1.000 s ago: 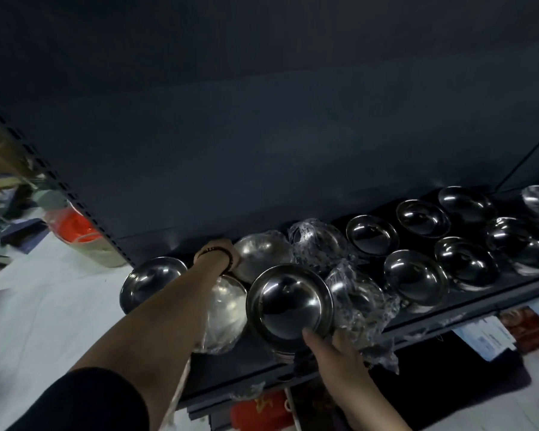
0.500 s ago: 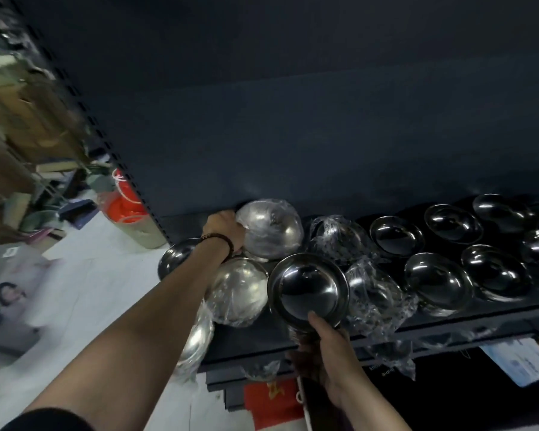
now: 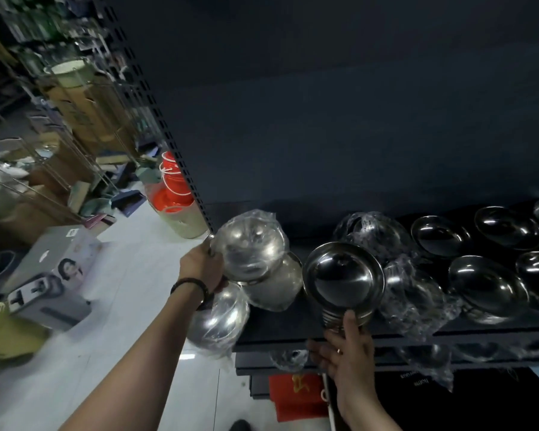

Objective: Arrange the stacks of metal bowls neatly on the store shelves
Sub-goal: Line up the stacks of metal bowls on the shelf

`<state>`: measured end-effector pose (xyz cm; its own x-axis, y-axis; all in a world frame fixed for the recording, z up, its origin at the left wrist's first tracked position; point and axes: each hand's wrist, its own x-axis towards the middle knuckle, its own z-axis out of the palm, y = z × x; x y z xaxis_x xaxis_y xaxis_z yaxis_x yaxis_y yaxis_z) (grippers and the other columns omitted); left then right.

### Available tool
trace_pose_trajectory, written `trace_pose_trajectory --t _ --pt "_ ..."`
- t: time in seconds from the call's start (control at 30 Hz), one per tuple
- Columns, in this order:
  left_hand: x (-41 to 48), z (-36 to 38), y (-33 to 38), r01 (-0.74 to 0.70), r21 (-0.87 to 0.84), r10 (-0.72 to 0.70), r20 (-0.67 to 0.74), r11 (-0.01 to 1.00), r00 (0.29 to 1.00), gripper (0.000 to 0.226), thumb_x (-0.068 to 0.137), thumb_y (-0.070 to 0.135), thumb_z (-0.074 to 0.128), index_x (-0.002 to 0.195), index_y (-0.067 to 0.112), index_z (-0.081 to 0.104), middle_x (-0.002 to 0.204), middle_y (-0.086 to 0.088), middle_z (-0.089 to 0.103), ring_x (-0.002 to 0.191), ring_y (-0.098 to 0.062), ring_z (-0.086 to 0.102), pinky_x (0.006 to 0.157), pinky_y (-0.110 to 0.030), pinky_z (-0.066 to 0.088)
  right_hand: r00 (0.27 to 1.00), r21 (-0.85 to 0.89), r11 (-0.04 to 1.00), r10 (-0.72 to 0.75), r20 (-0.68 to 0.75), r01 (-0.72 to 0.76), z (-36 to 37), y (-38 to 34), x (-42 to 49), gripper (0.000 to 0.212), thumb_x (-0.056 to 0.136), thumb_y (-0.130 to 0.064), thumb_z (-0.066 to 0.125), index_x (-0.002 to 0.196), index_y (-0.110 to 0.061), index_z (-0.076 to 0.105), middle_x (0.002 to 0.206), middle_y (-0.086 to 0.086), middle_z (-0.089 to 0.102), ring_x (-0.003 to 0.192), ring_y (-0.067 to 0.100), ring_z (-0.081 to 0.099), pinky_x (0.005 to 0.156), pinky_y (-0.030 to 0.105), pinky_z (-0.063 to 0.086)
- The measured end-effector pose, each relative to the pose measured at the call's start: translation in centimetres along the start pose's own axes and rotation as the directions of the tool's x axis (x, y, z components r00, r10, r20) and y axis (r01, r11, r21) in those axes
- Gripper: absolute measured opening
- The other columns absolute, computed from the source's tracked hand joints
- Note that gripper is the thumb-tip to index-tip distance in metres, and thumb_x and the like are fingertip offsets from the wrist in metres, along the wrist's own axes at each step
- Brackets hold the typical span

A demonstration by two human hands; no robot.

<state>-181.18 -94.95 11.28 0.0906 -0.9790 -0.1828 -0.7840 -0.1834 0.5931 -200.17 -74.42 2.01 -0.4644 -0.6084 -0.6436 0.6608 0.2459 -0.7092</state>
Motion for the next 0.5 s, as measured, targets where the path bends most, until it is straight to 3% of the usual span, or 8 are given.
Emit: trace_pose_trajectory --t 0.03,0.1,0.17,0.23,0.3,0.4,0.5 --pt "0.0 0.2 -0.4 -0.023 -0.014 0.023 0.026 1.000 0.999 0.023 0.106 0.014 0.044 0.114 0.005 0.063 0.070 0.001 0.051 0.042 -0.013 0.056 0.041 -0.008 0.041 0.999 -0.001 1.000 -0.006 -0.035 0.006 0.5 0.9 -0.1 0.075 0.084 -0.066 0.069 0.141 -0.023 0.046 0.116 0.017 0.074 0.092 0.043 0.077 0.079 0.051 0.062" --pt "0.7 0.8 -1.6 -0.039 -0.055 0.044 0.089 0.998 0.995 0.027 0.104 0.014 0.044 0.120 0.002 0.062 0.075 -0.007 0.062 0.037 -0.016 0.058 0.032 -0.011 0.038 0.995 0.015 1.000 -0.014 -0.097 0.015 1.8 2.8 -0.5 0.062 0.090 -0.061 0.067 0.133 -0.020 0.051 0.118 0.019 0.068 0.088 0.041 0.072 0.069 0.044 0.057" --pt "1.6 1.1 -2.5 -0.019 -0.105 0.037 0.170 0.994 0.985 0.024 0.102 0.017 0.046 0.109 0.002 0.064 0.079 -0.017 0.070 0.034 -0.012 0.061 0.035 -0.021 0.045 0.990 0.000 1.000 -0.024 -0.140 0.024 3.6 4.4 -0.8 0.041 0.097 -0.051 0.067 0.118 -0.018 0.057 0.114 0.022 0.068 0.088 0.040 0.069 0.066 0.041 0.054" --pt "2.4 1.4 -3.1 -0.034 -0.120 0.062 0.246 0.992 0.967 0.023 0.102 0.023 0.049 0.098 0.006 0.064 0.074 -0.017 0.073 0.038 -0.019 0.065 0.039 -0.031 0.053 0.987 -0.030 0.999 -0.031 -0.159 0.027 5.7 6.0 -0.8 0.033 0.096 -0.047 0.072 0.106 -0.018 0.063 0.112 0.023 0.071 0.088 0.040 0.070 0.061 0.037 0.054" --pt "3.2 2.0 -3.5 -0.096 -0.129 0.134 0.327 0.987 0.935 0.024 0.102 0.025 0.050 0.095 0.005 0.062 0.068 -0.016 0.071 0.042 -0.025 0.066 0.045 -0.040 0.060 0.979 -0.055 0.997 -0.061 -0.194 0.051 7.5 7.4 -0.3 0.040 0.086 -0.053 0.079 0.103 -0.019 0.067 0.114 0.022 0.072 0.096 0.039 0.071 0.070 0.044 0.059" --pt "4.6 3.0 -3.9 -0.154 -0.096 0.180 0.429 0.983 0.885 0.024 0.103 0.025 0.049 0.096 0.005 0.061 0.061 -0.013 0.071 0.045 -0.024 0.066 0.050 -0.033 0.059 0.975 -0.094 0.991 -0.110 -0.194 0.093 9.9 8.1 0.5 0.051 0.085 -0.054 0.077 0.122 -0.021 0.067 0.124 0.008 0.072 0.111 0.031 0.071 0.090 0.050 0.060" --pt "5.9 3.9 -4.5 -0.206 -0.049 0.204 0.480 0.977 0.853 0.030 0.102 0.033 0.051 0.096 0.007 0.065 0.063 -0.012 0.075 0.054 -0.024 0.074 0.062 -0.035 0.064 0.968 -0.099 0.990 -0.121 -0.220 0.101 11.6 7.2 0.7 0.051 0.081 -0.060 0.075 0.116 -0.025 0.067 0.123 -0.001 0.074 0.115 0.024 0.070 0.105 0.054 0.055"
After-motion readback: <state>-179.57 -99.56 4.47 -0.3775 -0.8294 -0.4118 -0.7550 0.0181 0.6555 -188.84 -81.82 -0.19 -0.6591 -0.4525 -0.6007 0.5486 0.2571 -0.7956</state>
